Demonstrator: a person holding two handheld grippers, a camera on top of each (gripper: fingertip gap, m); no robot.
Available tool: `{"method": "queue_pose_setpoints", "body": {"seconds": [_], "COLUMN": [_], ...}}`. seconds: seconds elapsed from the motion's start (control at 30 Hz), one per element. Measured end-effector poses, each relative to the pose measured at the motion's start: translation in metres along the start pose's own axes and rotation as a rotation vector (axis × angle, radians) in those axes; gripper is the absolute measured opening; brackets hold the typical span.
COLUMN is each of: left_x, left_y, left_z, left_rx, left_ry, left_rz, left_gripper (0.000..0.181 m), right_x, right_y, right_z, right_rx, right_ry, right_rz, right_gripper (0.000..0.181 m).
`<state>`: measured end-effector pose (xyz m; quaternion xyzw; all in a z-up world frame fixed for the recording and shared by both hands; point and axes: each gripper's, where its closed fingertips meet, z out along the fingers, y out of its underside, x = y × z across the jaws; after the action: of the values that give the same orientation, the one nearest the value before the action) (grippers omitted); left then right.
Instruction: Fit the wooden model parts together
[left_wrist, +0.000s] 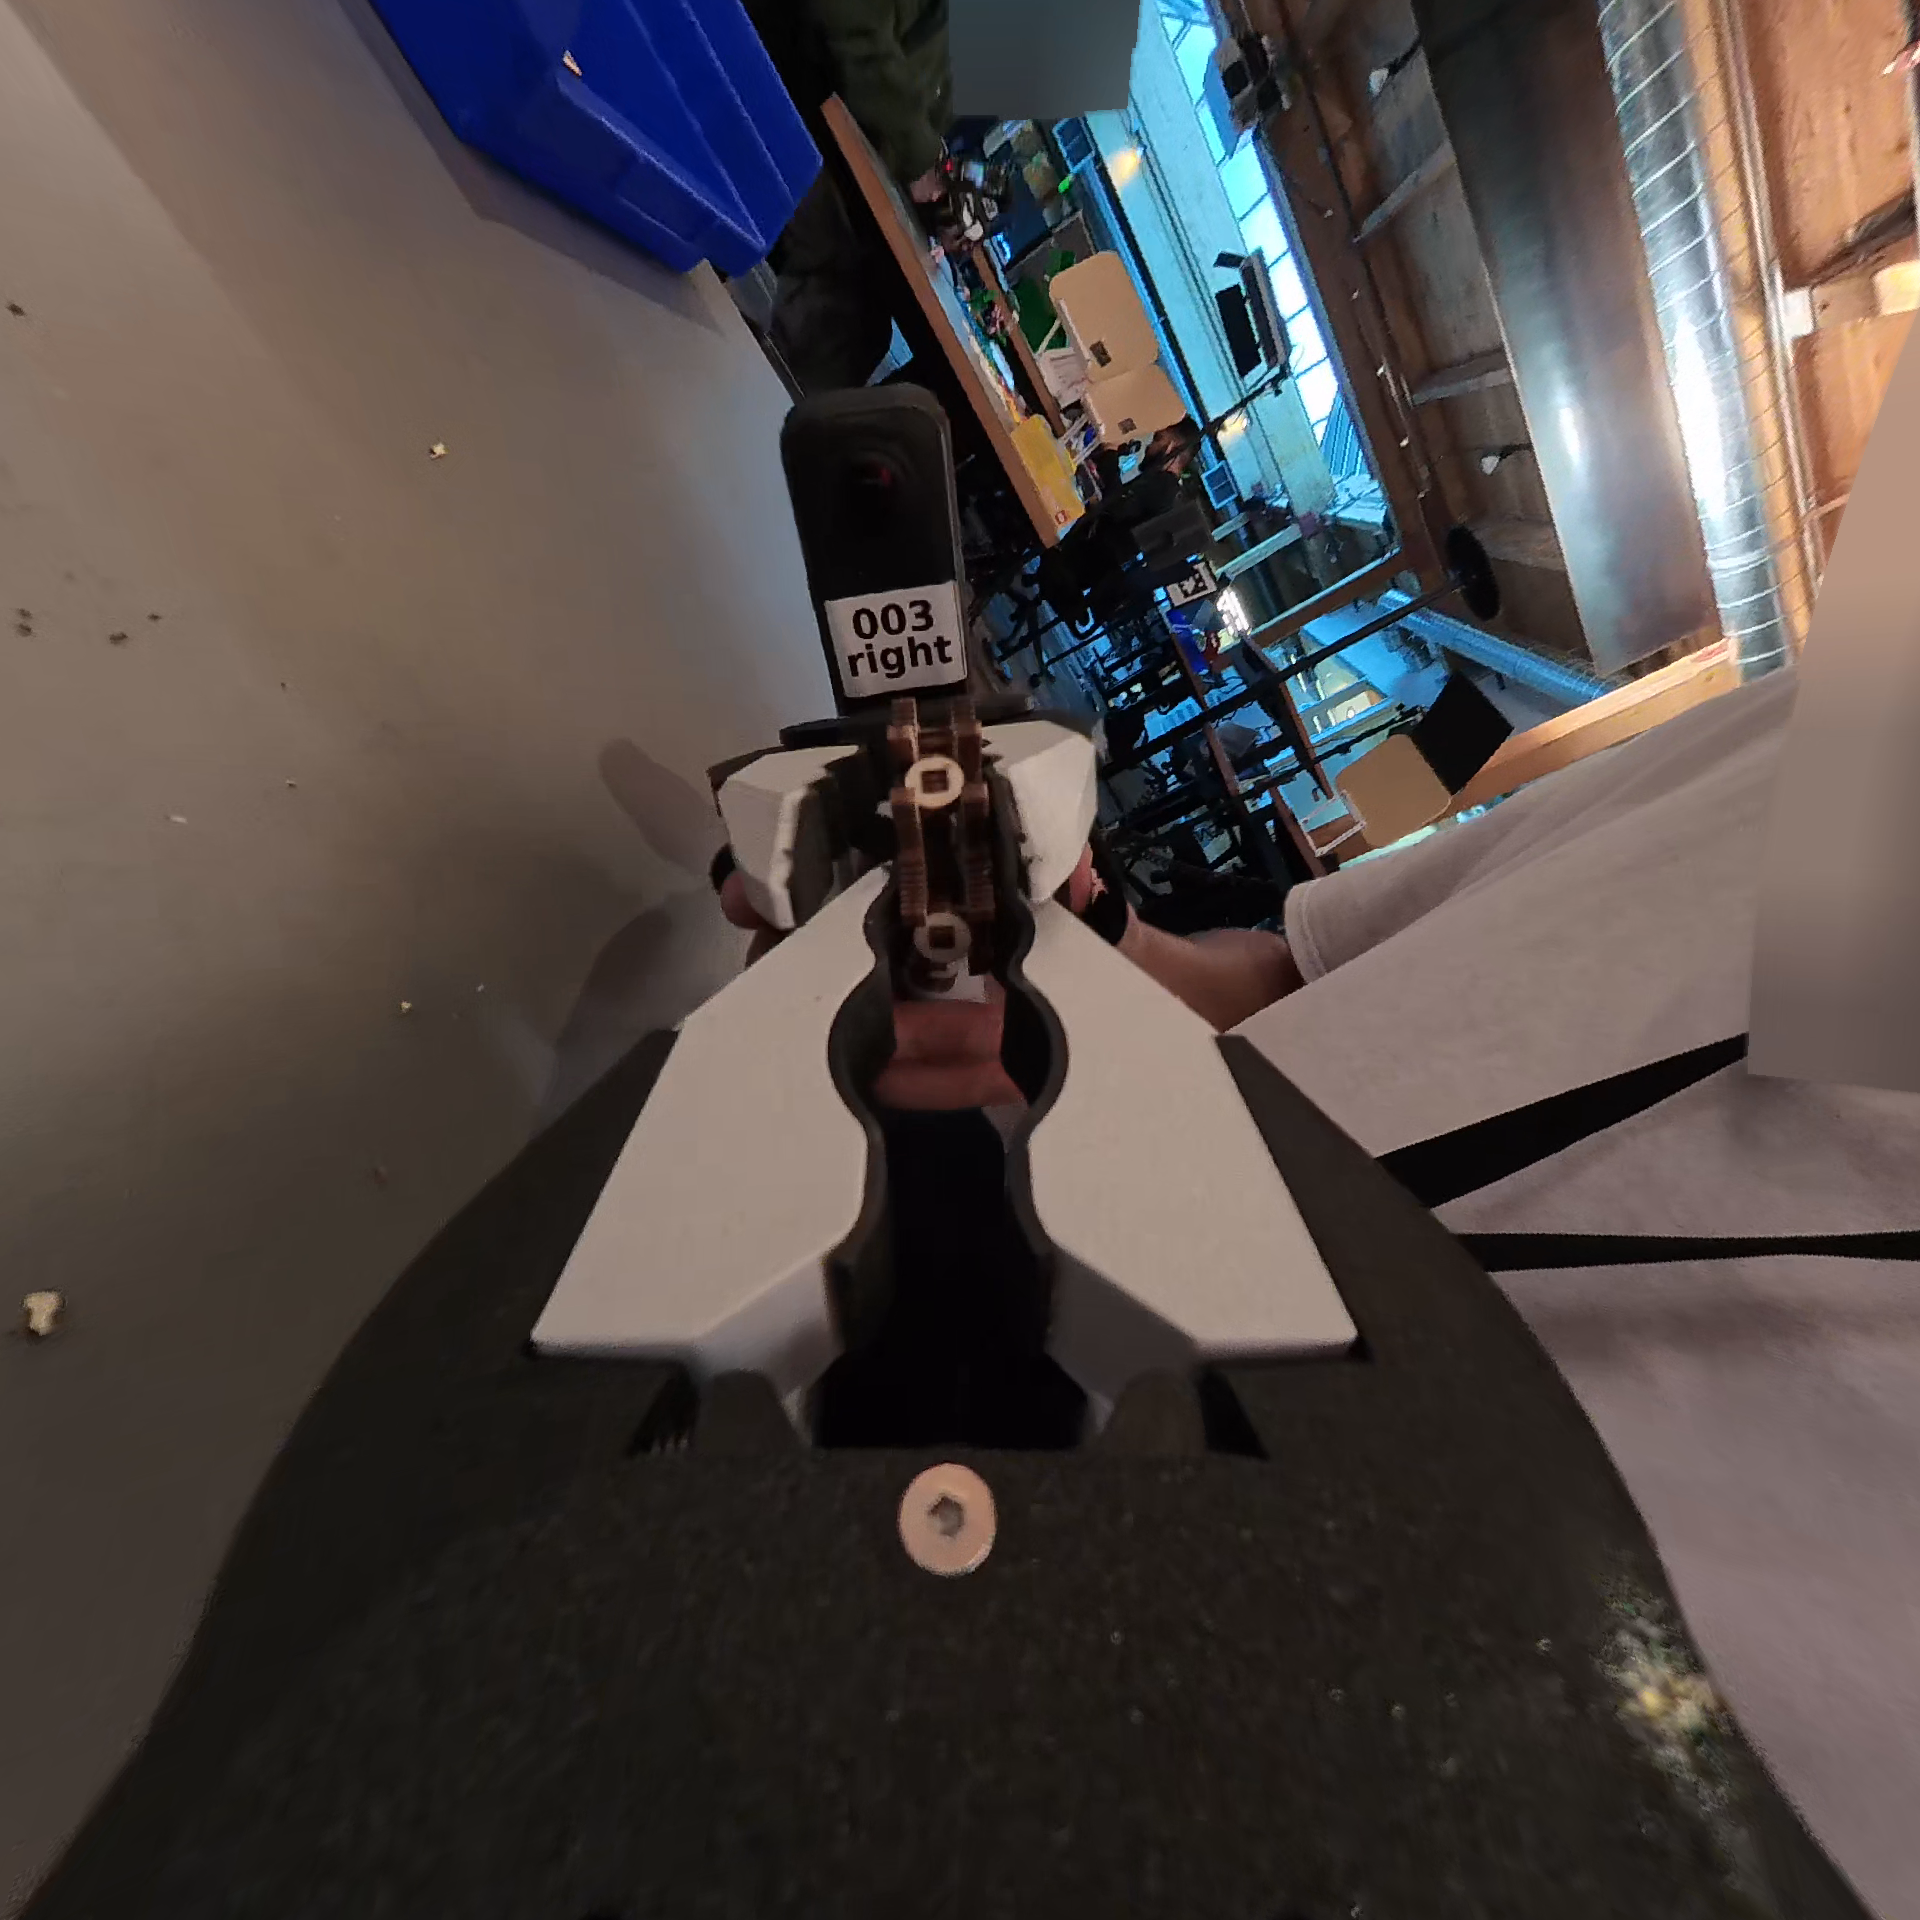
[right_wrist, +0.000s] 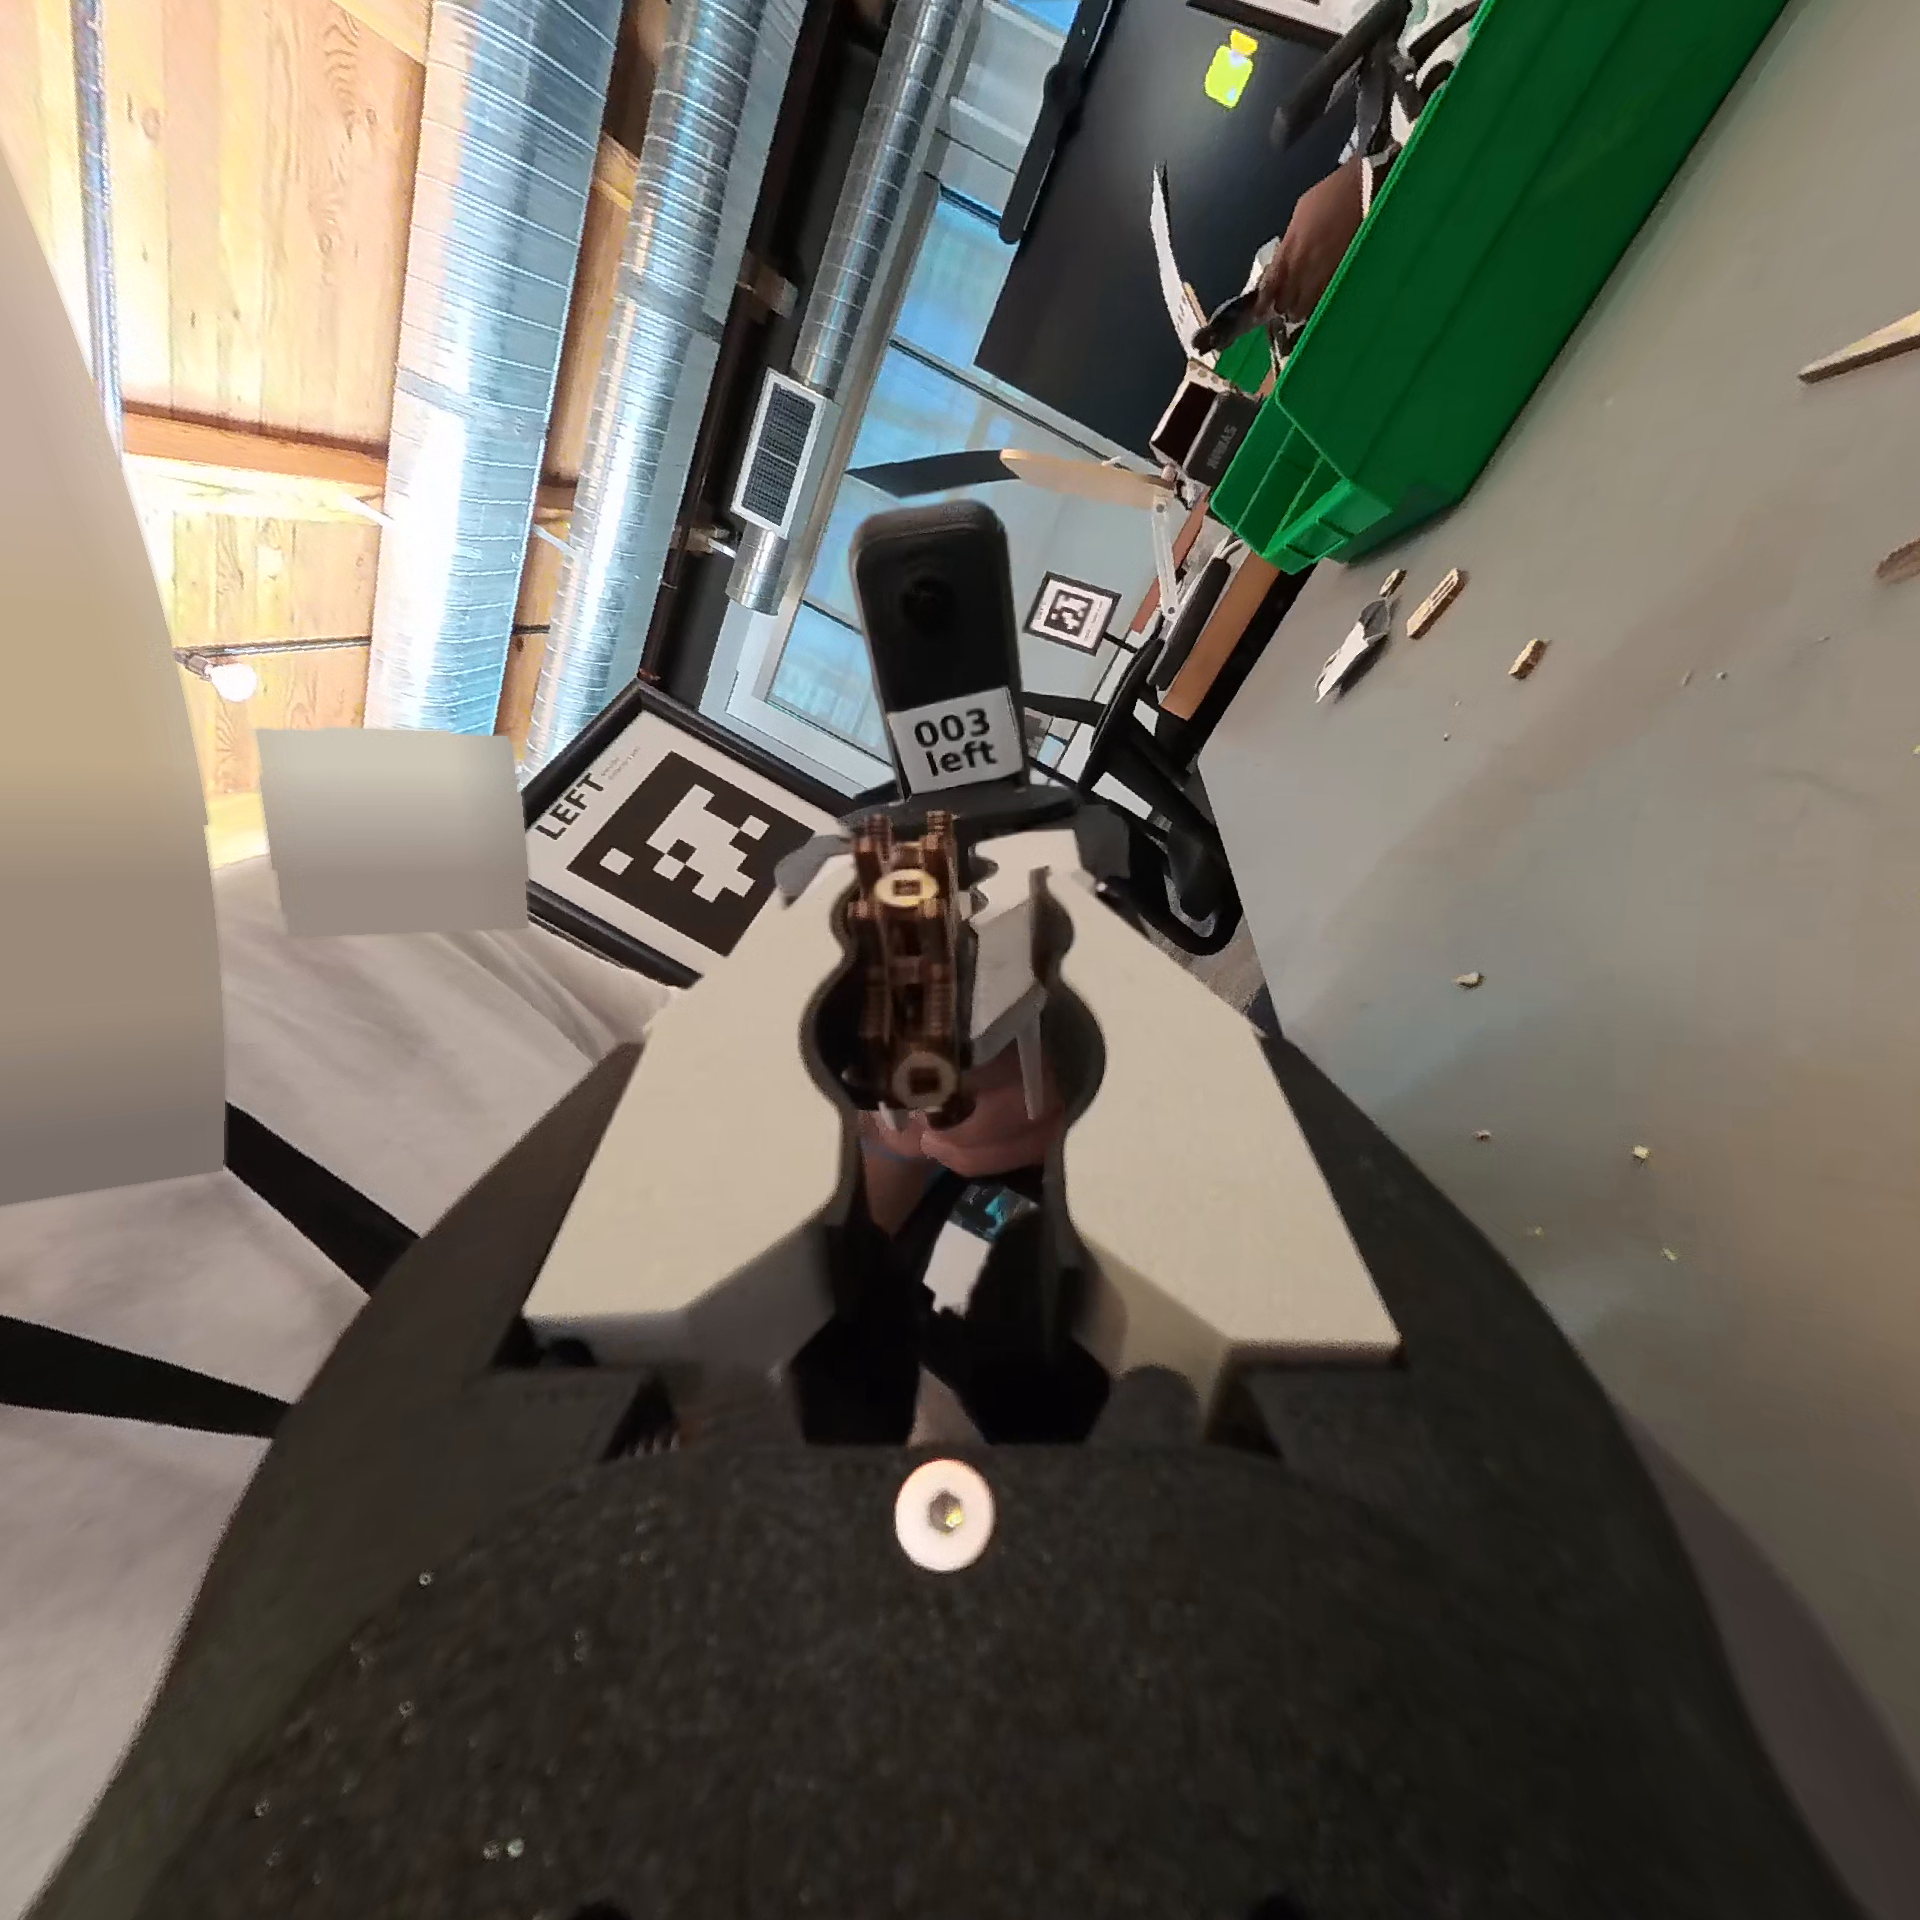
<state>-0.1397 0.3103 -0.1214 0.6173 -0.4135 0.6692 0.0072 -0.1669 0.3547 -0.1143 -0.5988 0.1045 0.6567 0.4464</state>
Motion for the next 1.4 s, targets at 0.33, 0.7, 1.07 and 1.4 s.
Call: {"method": "queue_pose_setpoints", "body": {"seconds": [0.33,0.7,1.07,1.4], "left_x": [-0.005,0.008,0.005,0.011], "left_y": [0.001,0.0,0.003,0.003], "left_z": [0.001,0.002,0.001,0.002], "left_rx": [0.054,0.067,0.051,0.055], "left_ry": [-0.015,0.007,0.04,-0.004], "left_rz": [-0.04,0.098,0.057,0.153], "left_gripper": [0.011,0.011,0.011,0.011], "right_x": [0.0,-0.016,-0.011,-0.02], "right_y": [0.002,0.002,0.002,0.004], "right_z": [-0.001,-0.002,-0.004,-0.005], "right_rx": [-0.019,-0.036,-0.061,-0.079], "right_ry": [0.024,-0.014,-0.009,-0.033], "right_rz": [-0.065,-0.112,-0.126,-0.109], "right_gripper": [0.012,0.012,0.013,0.013]}}
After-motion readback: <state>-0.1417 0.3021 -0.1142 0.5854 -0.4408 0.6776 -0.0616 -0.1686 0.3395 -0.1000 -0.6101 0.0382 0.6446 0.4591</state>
